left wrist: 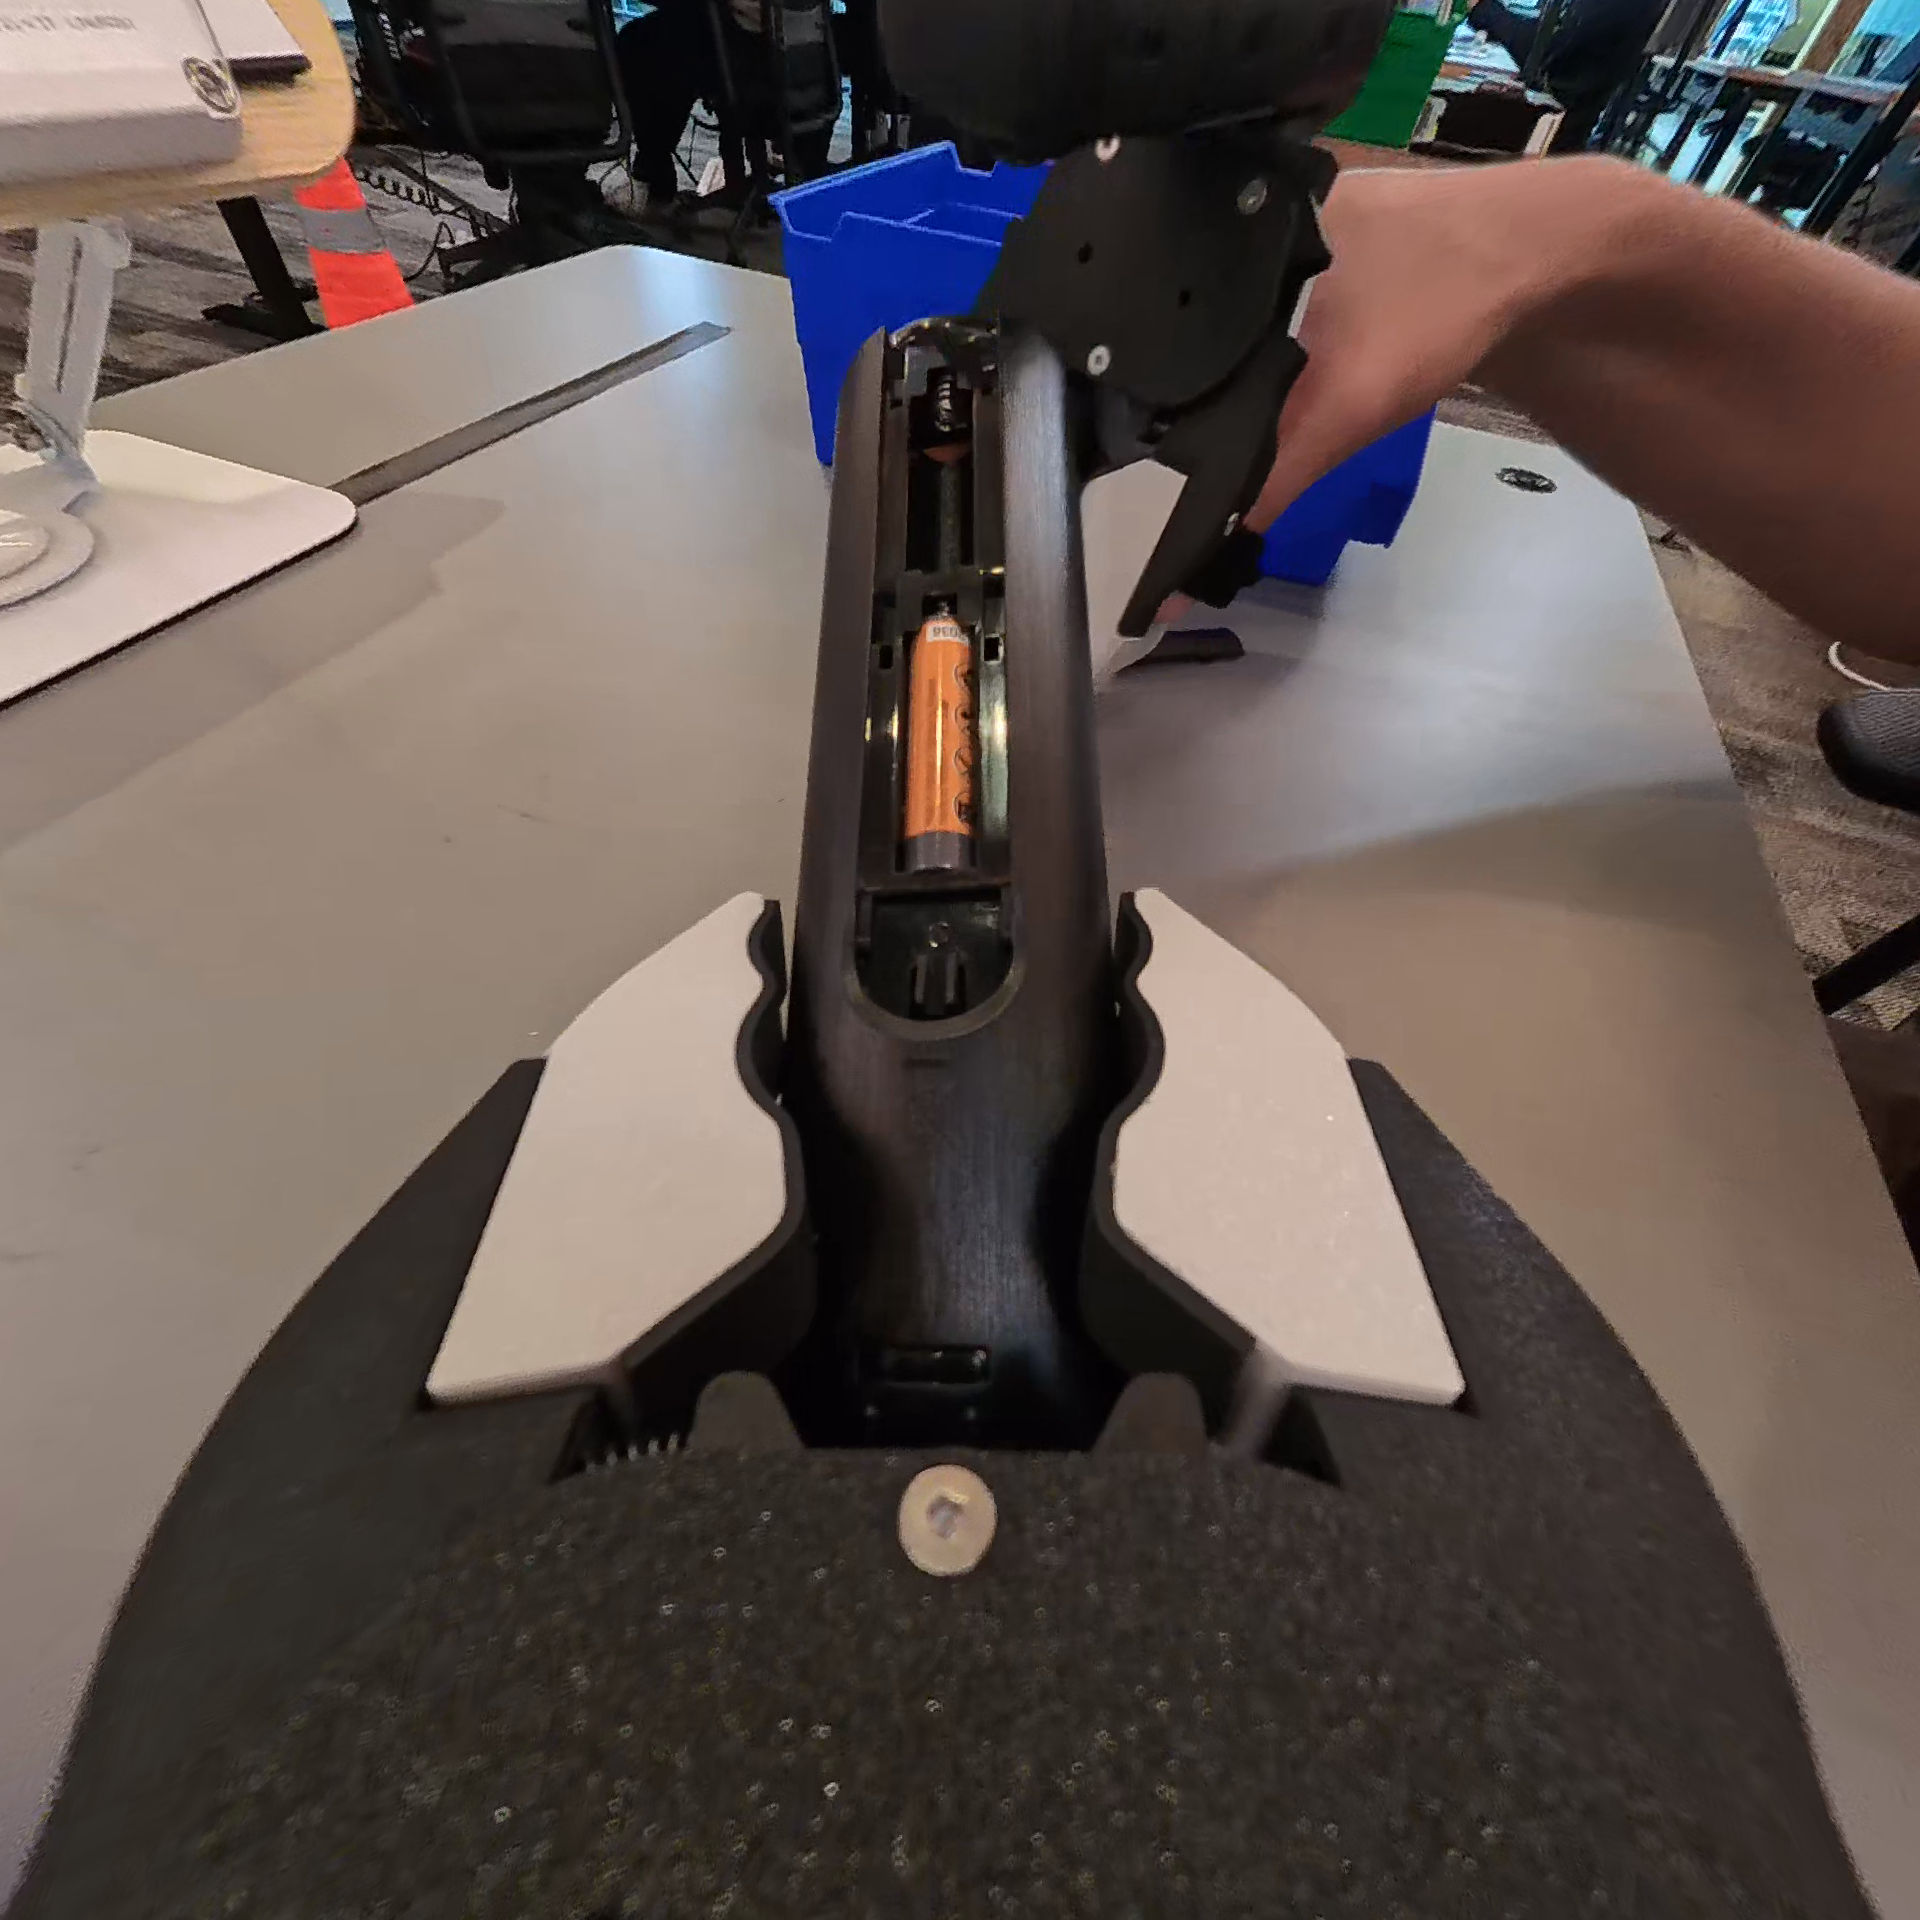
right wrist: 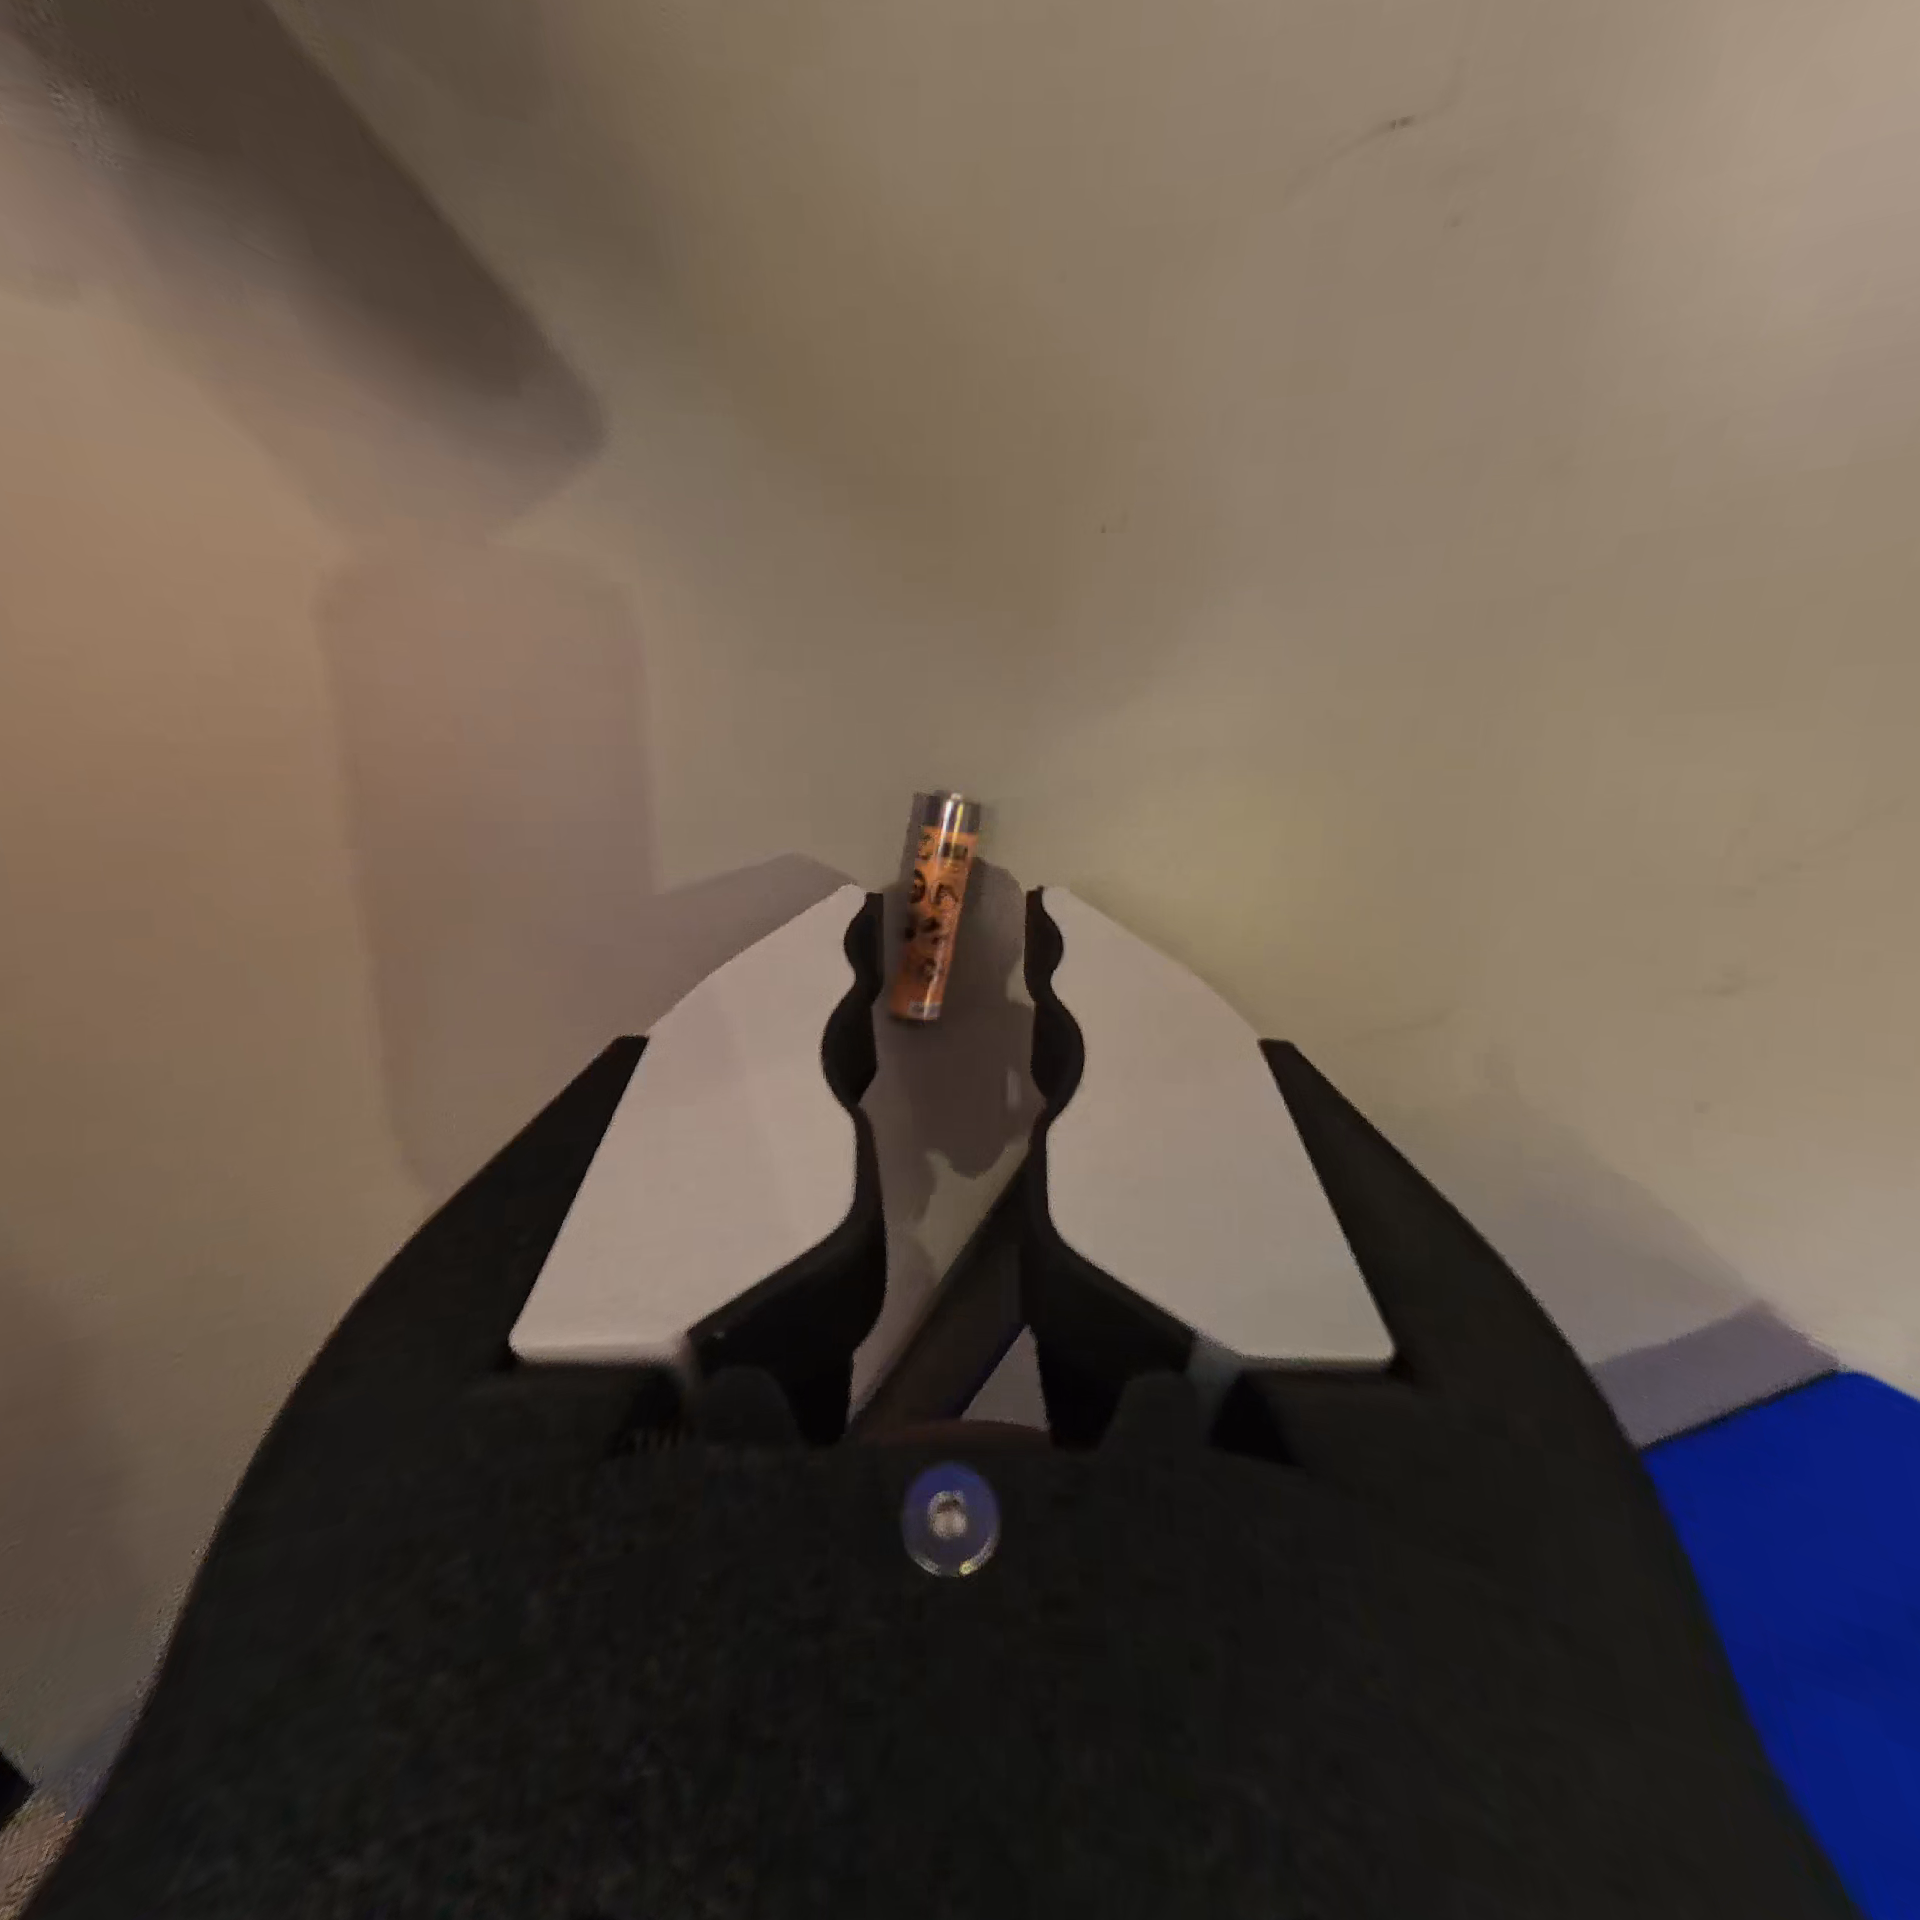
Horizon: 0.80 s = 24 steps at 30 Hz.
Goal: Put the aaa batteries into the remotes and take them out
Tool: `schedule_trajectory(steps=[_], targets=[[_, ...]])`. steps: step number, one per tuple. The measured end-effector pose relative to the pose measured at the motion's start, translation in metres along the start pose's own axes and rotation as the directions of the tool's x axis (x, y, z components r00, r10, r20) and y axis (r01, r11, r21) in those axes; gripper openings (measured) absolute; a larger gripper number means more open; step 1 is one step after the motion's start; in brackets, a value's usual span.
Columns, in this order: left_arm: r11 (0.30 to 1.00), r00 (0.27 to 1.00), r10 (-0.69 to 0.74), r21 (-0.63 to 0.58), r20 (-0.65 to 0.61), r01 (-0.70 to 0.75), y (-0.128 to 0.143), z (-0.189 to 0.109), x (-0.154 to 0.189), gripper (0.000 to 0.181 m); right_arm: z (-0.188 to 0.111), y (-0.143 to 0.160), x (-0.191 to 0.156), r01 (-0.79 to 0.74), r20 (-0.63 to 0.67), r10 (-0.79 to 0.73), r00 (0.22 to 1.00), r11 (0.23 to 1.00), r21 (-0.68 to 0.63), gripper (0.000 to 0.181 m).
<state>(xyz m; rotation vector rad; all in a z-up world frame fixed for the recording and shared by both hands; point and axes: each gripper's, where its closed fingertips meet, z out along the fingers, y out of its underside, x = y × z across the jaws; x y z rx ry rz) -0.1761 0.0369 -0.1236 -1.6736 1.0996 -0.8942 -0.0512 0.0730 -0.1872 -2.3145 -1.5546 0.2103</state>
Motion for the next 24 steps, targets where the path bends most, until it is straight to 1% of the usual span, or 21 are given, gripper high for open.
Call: schedule_trajectory(steps=[2,7,9,11,13,17,18,19,21,24], targets=[[1.0,1.0,-0.003,-0.011,-0.01,0.003,0.002,0.0,0.001,0.061,0.002,-0.003,0.001,-0.006,0.027,0.005,1.0,1.0,0.025,0.025],[1.0,1.0,-0.004,-0.028,-0.026,0.004,0.004,0.0,0.002,0.061,-0.002,-0.004,0.002,0.016,0.1,-0.016,0.995,1.0,-0.003,0.027],[1.0,0.999,-0.006,-0.023,-0.034,0.006,0.004,-0.001,0.003,0.061,-0.003,-0.001,0.001,0.021,0.145,-0.015,0.989,0.999,-0.042,0.028],[1.0,0.999,-0.007,-0.02,-0.041,0.006,0.003,-0.002,0.003,0.061,0.0,0.003,0.002,0.041,0.151,-0.026,0.988,0.995,-0.092,0.028],[0.999,0.999,0.001,-0.038,-0.035,-0.002,0.006,-0.002,0.002,0.061,0.003,0.002,-0.002,0.065,0.17,-0.045,0.984,0.991,-0.113,0.028],[0.999,0.999,0.008,-0.051,-0.032,-0.009,0.009,-0.003,0.001,0.06,0.007,0.002,-0.002,0.102,0.149,-0.078,0.986,0.981,-0.166,0.023],[0.999,0.999,0.007,-0.052,-0.036,-0.009,0.009,-0.003,0.001,0.061,0.008,0.003,0.0,0.105,0.141,-0.081,0.987,0.978,-0.178,0.019],[0.998,0.999,0.007,-0.055,-0.041,-0.009,0.009,-0.003,0.002,0.061,0.008,0.004,0.0,0.11,0.142,-0.084,0.986,0.976,-0.189,0.012],[0.998,0.999,0.013,-0.06,-0.043,-0.016,0.01,-0.003,0.003,0.061,0.007,0.004,0.0,0.137,0.145,-0.11,0.983,0.973,-0.187,0.01],[0.996,0.998,0.032,-0.083,-0.053,-0.036,0.013,-0.001,0.006,0.061,-0.009,-0.005,0.005,0.147,0.143,-0.13,0.981,0.983,-0.113,0.01]])
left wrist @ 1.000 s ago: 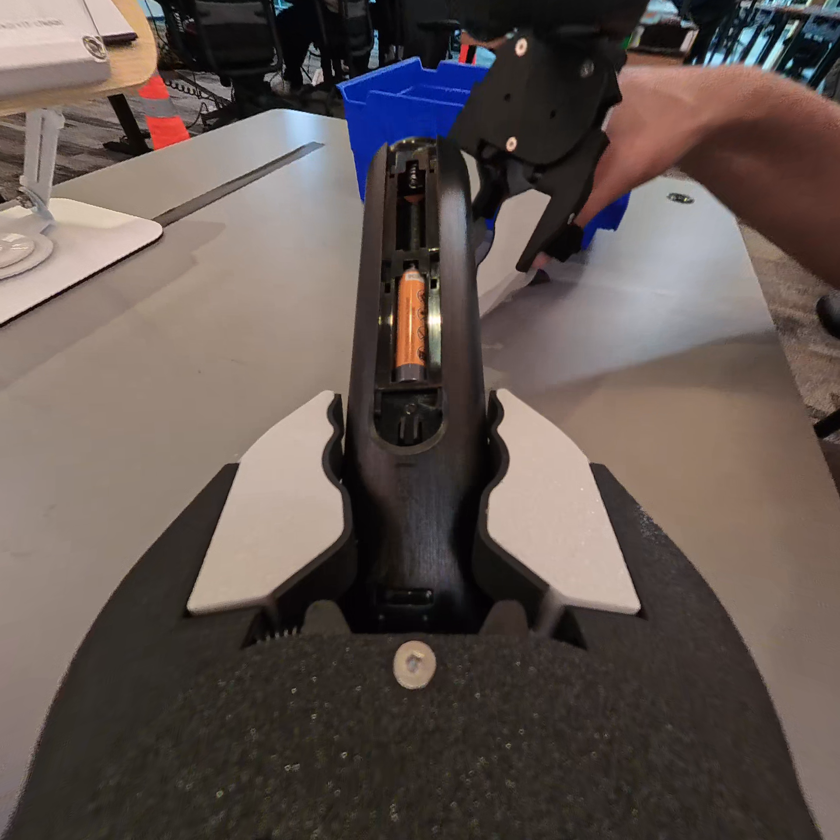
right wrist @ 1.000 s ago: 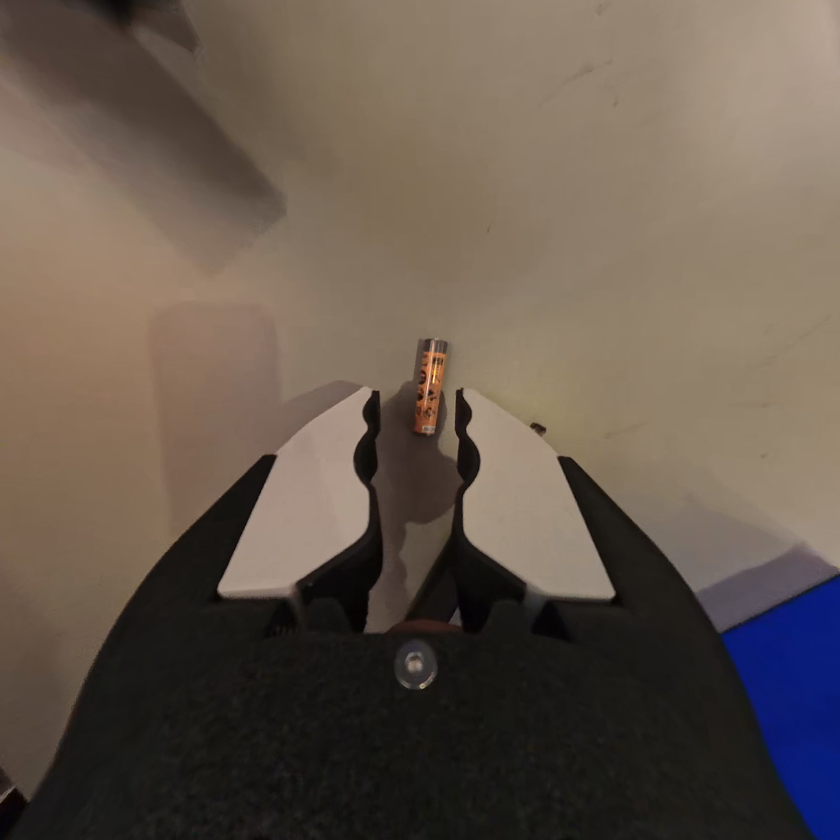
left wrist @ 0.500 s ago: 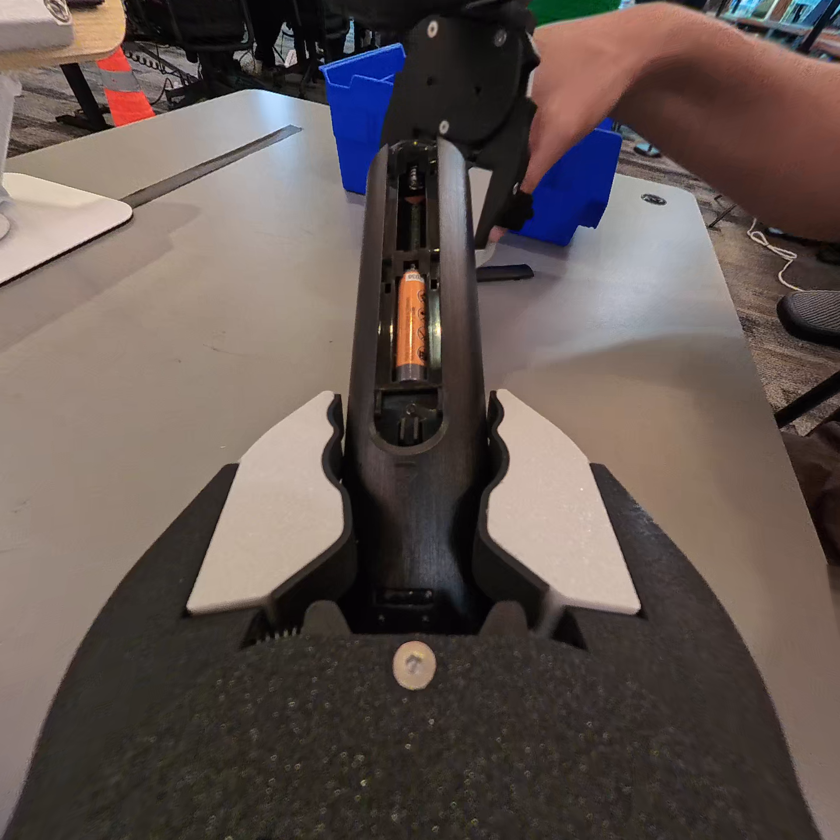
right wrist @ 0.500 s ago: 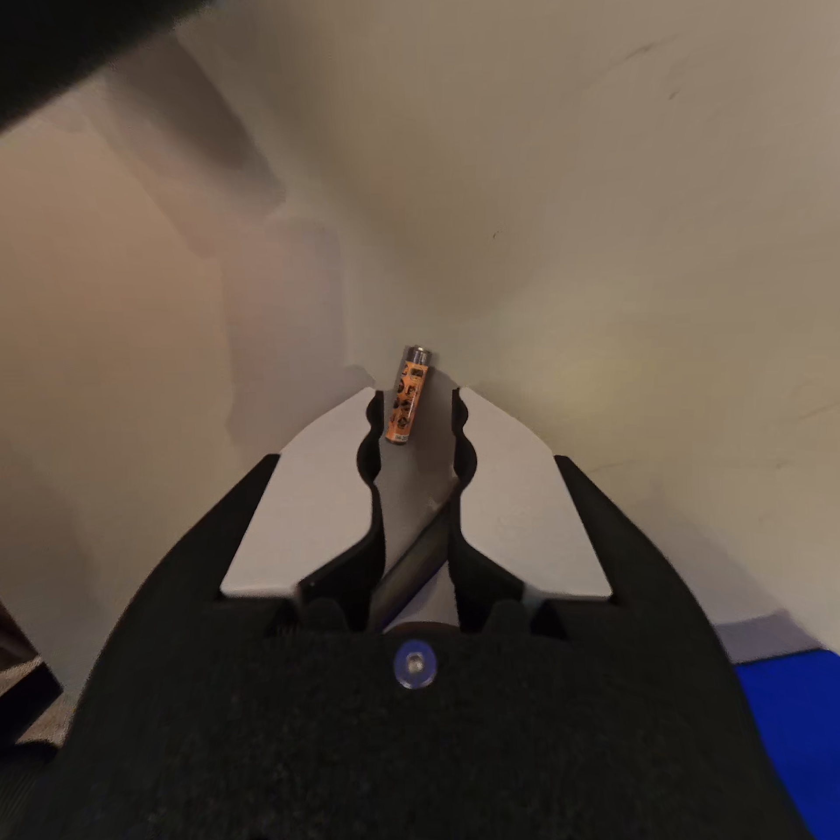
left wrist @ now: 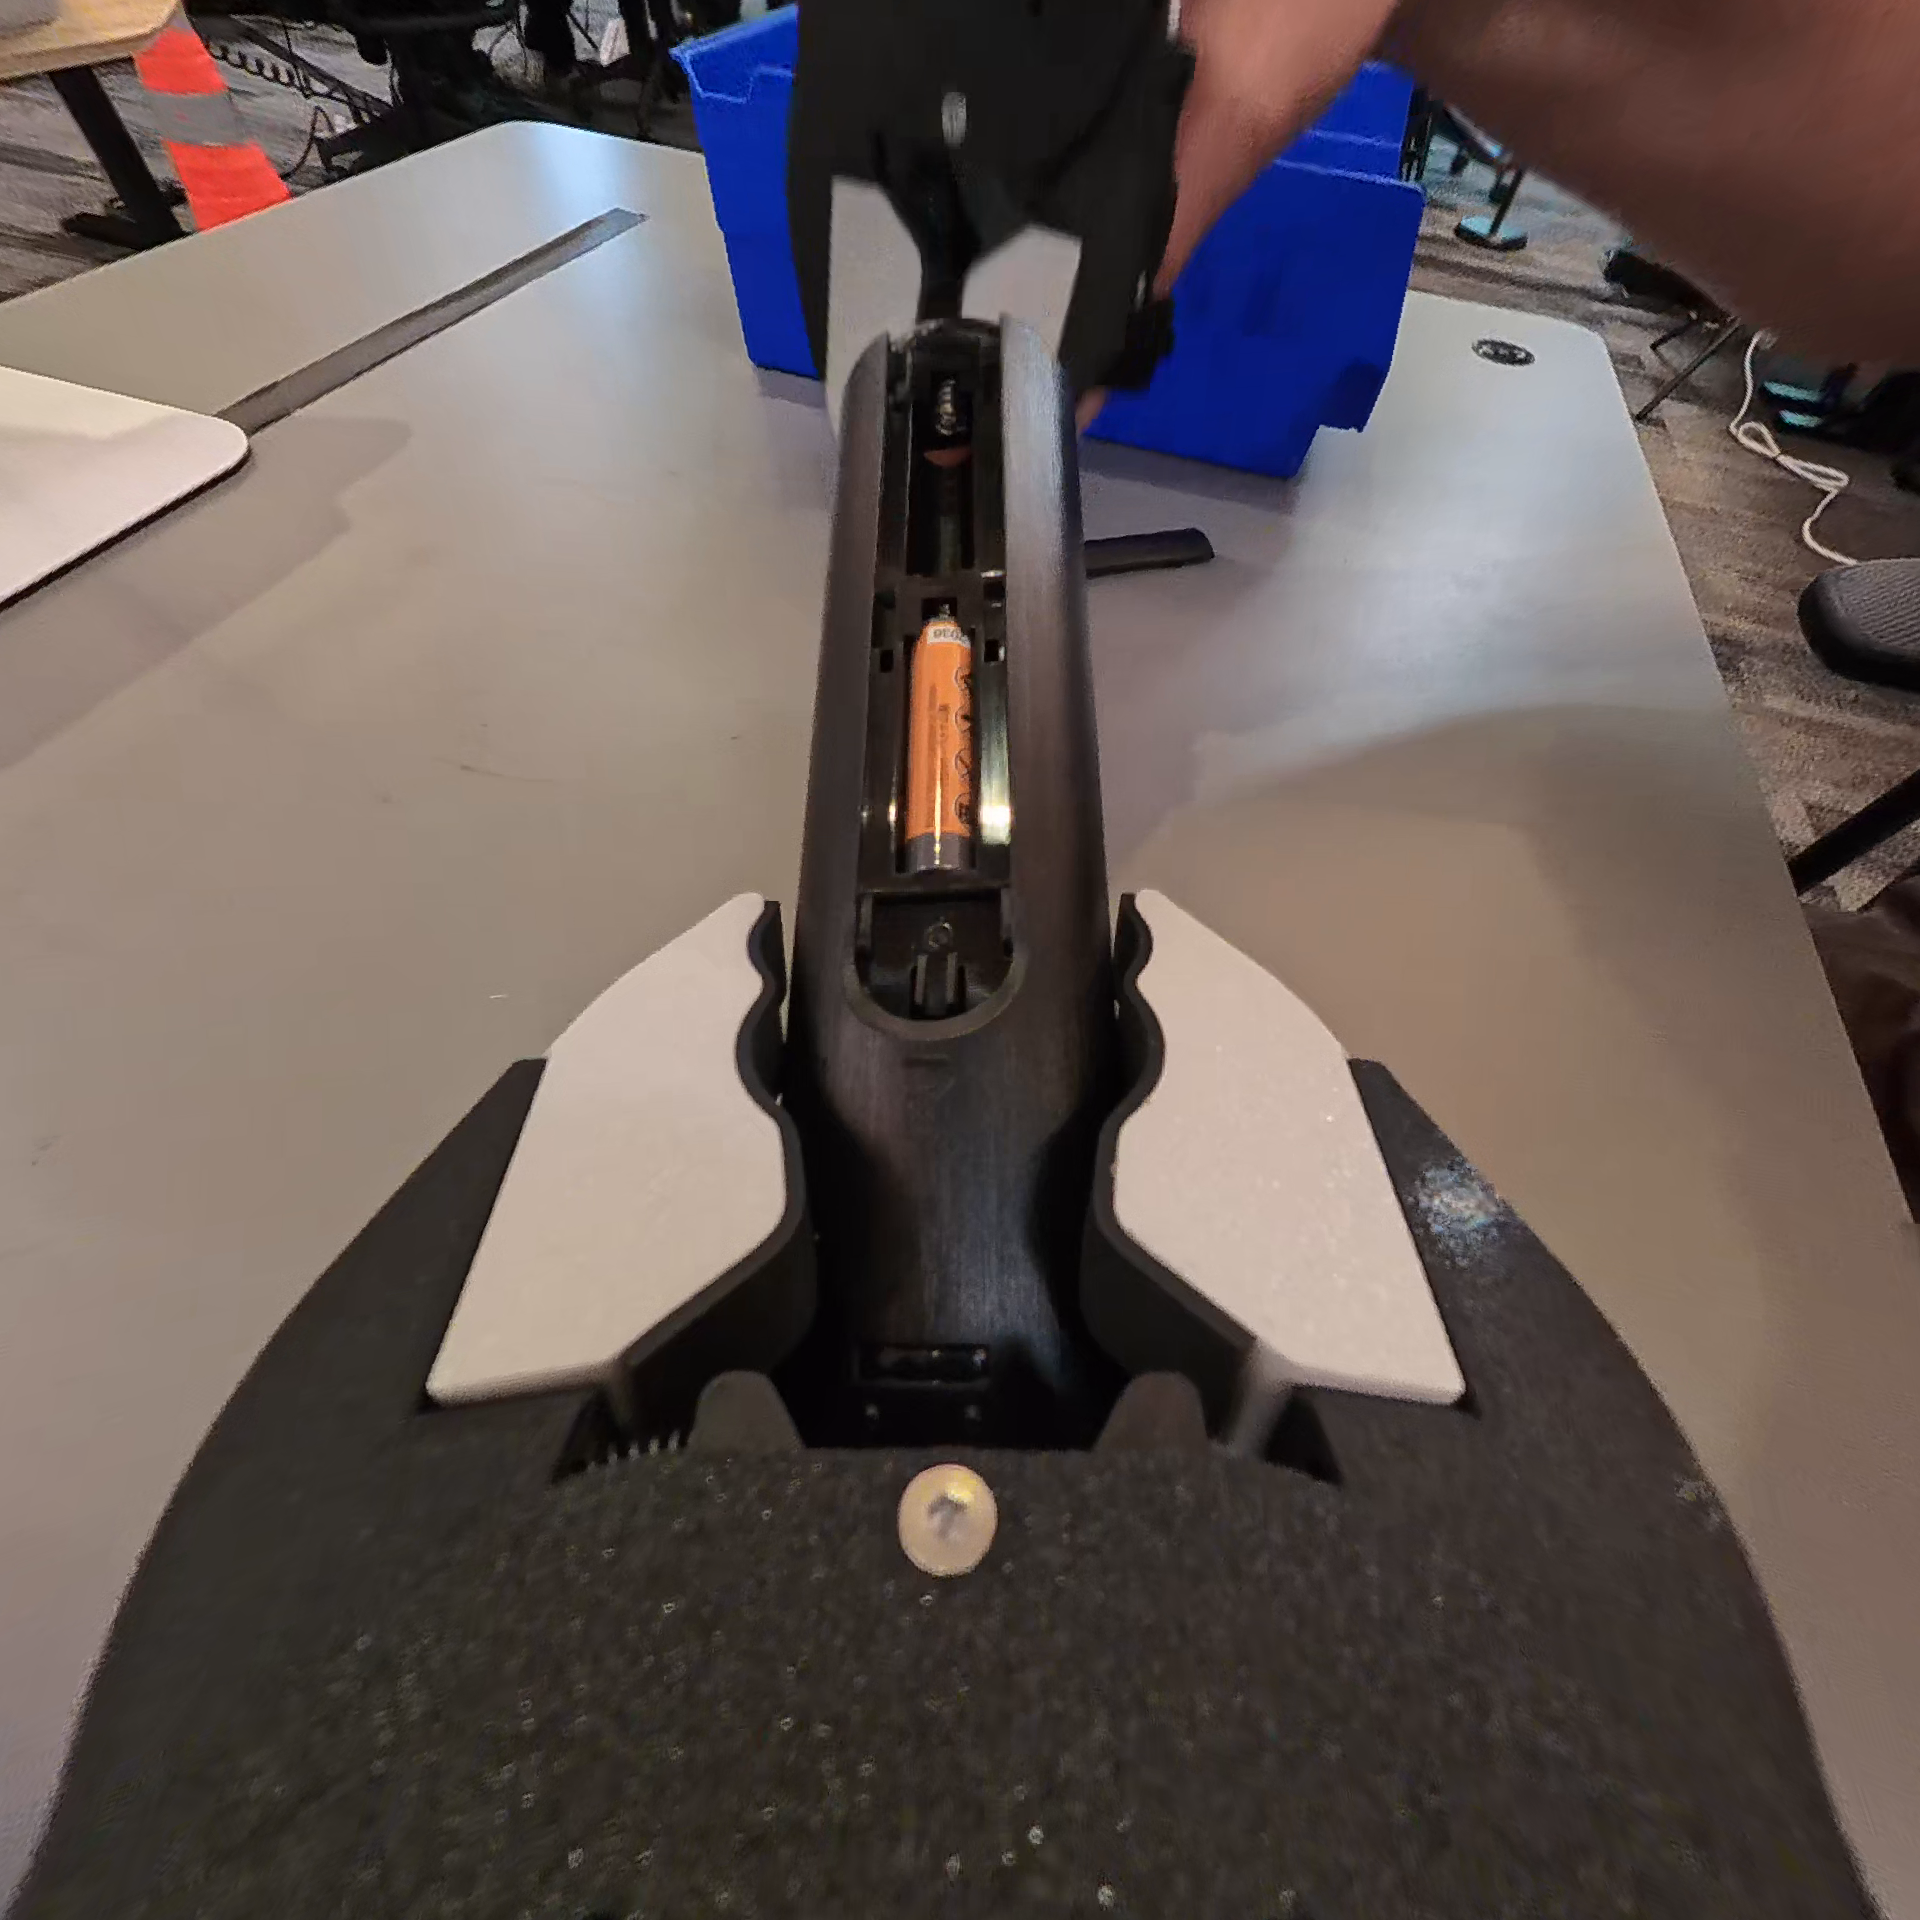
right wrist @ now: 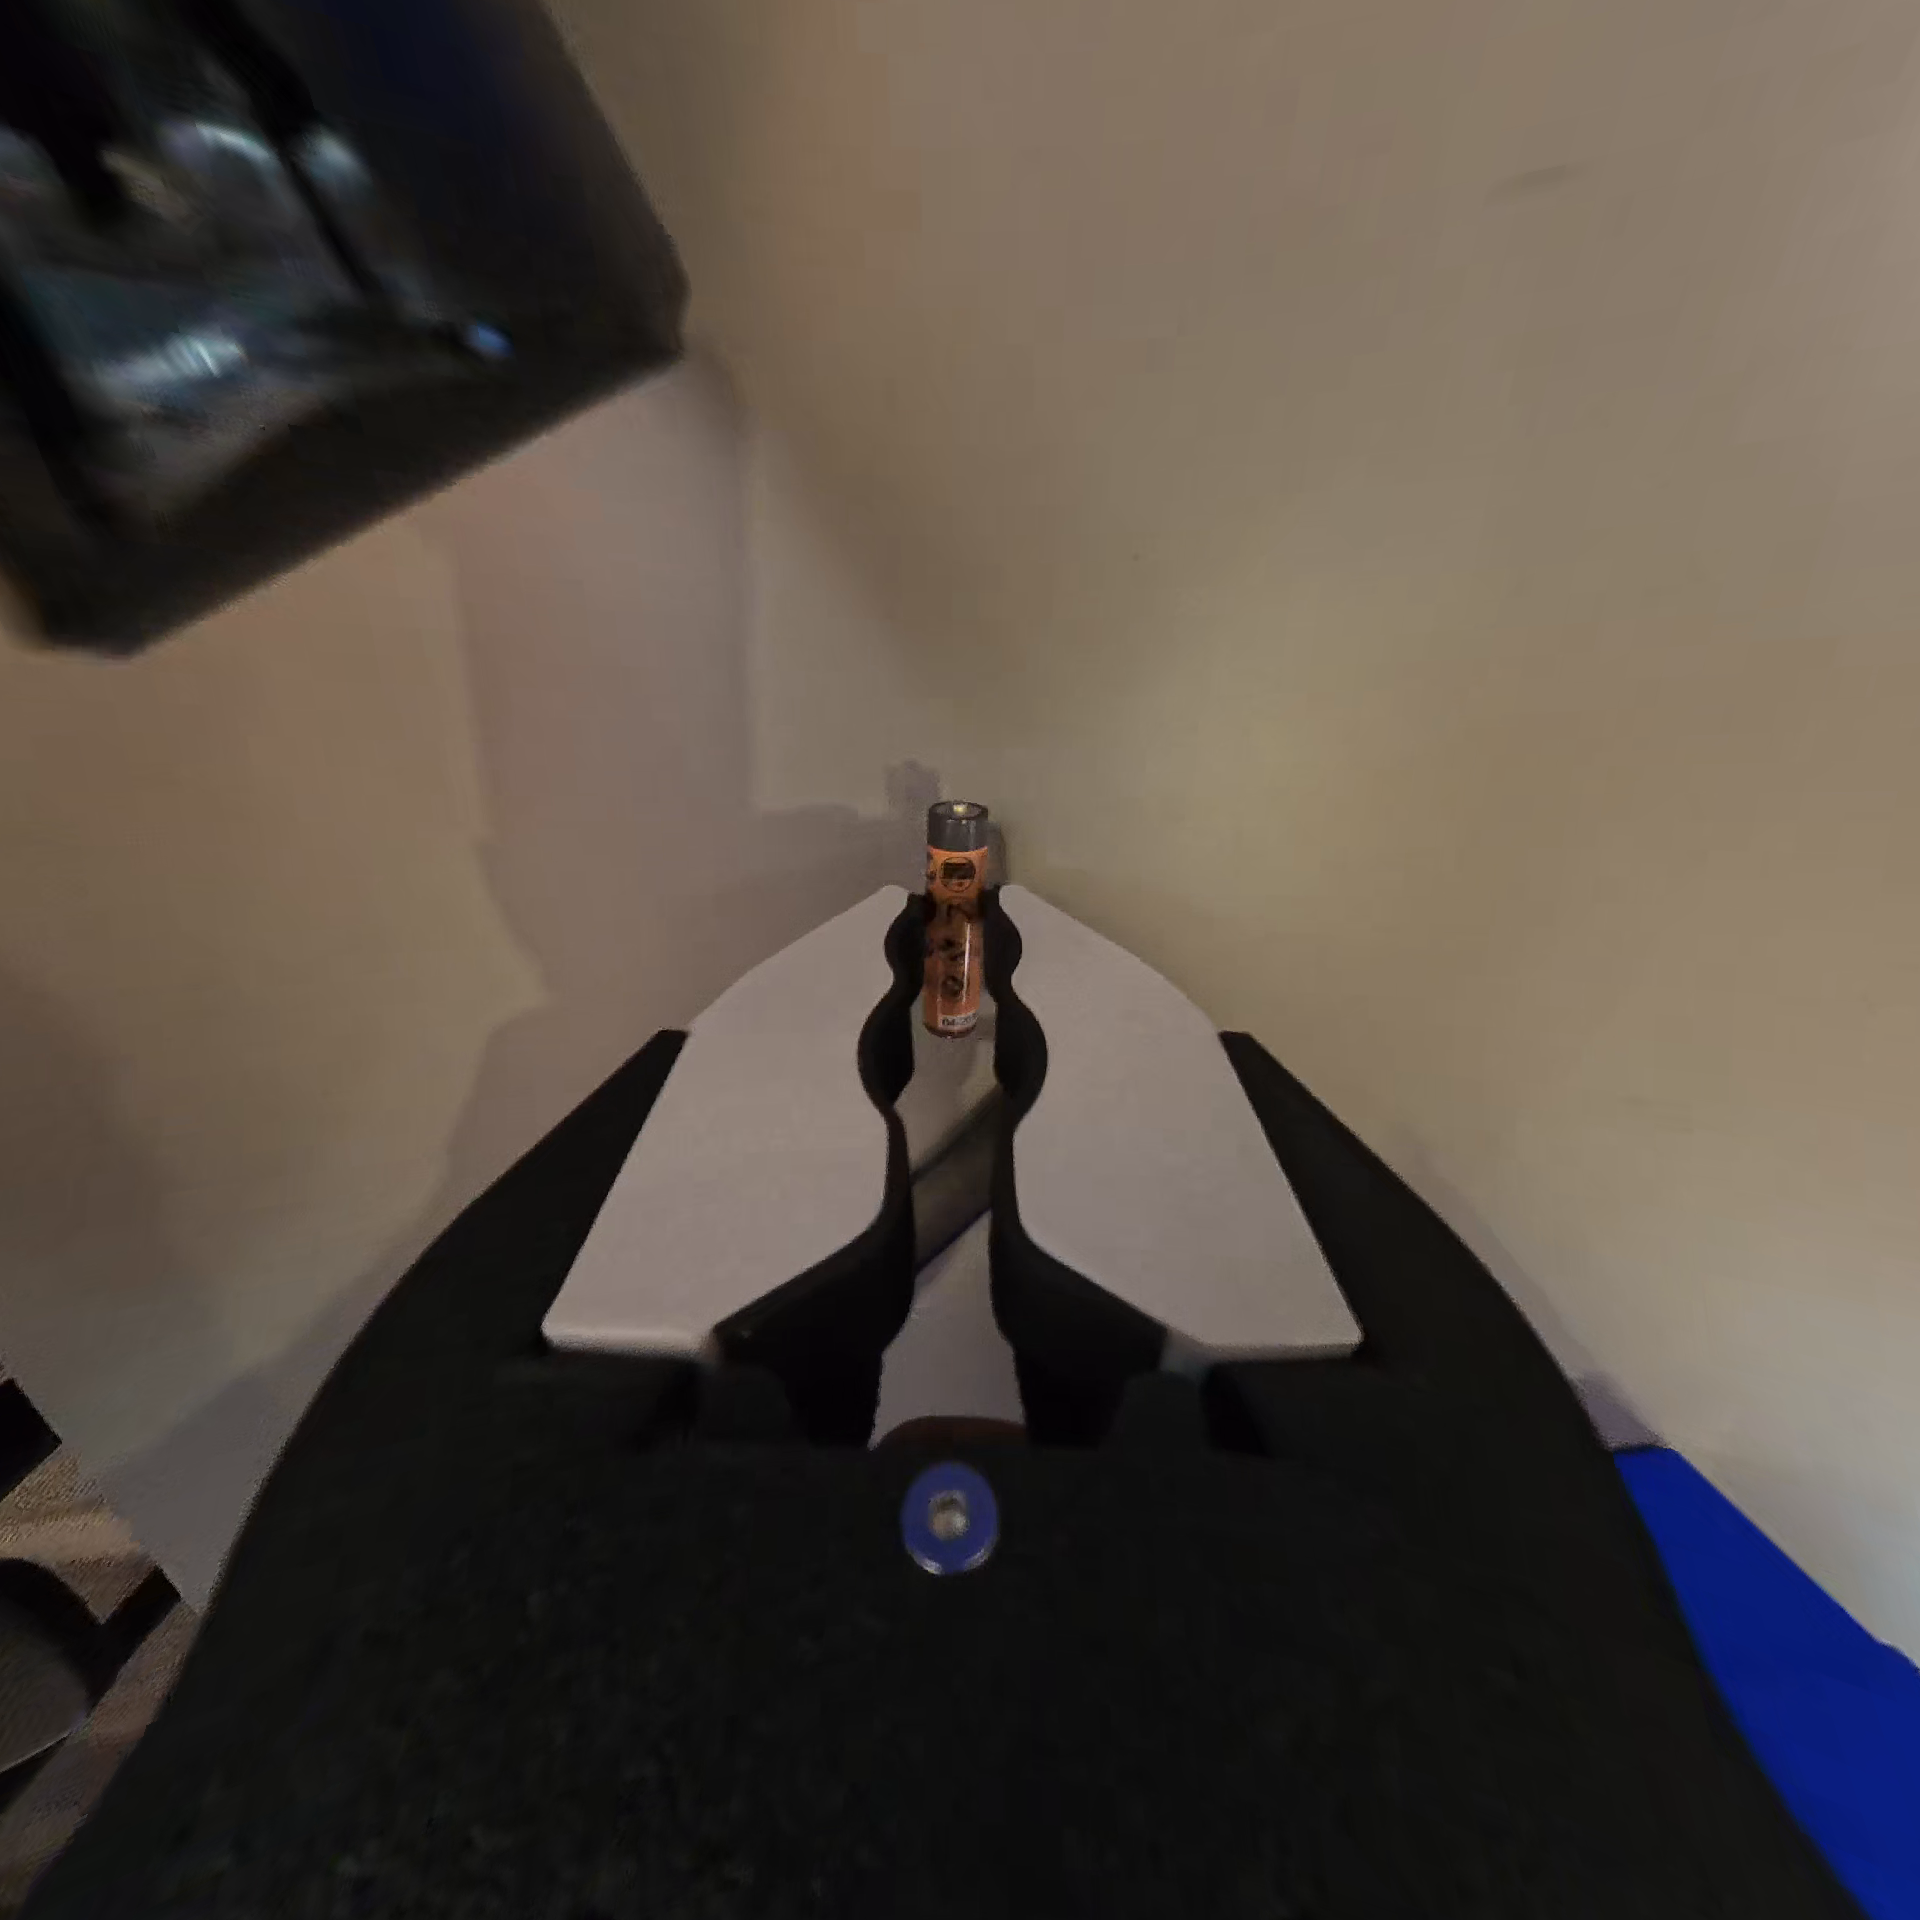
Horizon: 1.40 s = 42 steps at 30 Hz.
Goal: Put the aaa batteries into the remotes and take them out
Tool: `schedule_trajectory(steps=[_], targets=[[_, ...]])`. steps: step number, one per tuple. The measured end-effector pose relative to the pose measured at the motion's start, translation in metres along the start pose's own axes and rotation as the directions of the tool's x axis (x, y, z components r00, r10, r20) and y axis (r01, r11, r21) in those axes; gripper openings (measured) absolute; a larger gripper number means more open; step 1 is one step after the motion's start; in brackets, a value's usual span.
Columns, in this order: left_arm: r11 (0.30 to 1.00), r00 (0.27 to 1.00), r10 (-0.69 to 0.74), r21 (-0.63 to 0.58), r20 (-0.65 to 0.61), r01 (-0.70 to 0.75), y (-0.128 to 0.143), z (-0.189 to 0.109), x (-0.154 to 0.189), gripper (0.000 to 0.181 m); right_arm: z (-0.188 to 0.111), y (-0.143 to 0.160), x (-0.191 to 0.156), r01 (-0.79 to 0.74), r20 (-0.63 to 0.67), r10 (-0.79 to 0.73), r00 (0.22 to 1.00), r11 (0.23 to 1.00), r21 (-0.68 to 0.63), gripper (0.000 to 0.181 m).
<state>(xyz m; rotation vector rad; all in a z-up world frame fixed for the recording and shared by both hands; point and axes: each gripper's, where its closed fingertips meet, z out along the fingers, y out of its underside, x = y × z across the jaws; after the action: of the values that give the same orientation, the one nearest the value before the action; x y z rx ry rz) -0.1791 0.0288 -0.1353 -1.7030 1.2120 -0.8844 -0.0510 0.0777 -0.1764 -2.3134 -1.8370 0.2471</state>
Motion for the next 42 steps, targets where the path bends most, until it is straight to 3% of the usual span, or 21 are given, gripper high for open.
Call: schedule_trajectory(steps=[8,13,17,25,42], targets=[[0.999,1.0,0.009,-0.031,-0.022,-0.01,0.004,0.003,0.004,0.061,-0.058,-0.026,0.0,-0.012,0.081,-0.014,0.997,0.952,0.307,0.01],[0.997,0.999,0.027,-0.069,-0.047,-0.03,0.008,0.007,0.007,0.061,-0.083,-0.054,-0.024,0.026,0.157,-0.125,0.98,0.856,0.516,0.01],[0.984,0.995,0.088,-0.147,-0.057,-0.096,0.017,0.017,0.01,0.06,-0.091,-0.078,-0.042,0.06,0.215,-0.201,0.956,0.848,0.526,0.01],[0.982,0.992,0.083,-0.159,-0.097,-0.098,0.018,0.019,0.013,0.06,-0.06,-0.088,-0.066,0.035,0.351,-0.235,0.906,0.87,0.491,0.01],[0.975,0.99,0.084,-0.194,-0.116,-0.105,0.023,0.021,0.016,0.06,-0.034,-0.07,-0.068,0.118,0.295,-0.247,0.923,0.912,0.394,0.01]])
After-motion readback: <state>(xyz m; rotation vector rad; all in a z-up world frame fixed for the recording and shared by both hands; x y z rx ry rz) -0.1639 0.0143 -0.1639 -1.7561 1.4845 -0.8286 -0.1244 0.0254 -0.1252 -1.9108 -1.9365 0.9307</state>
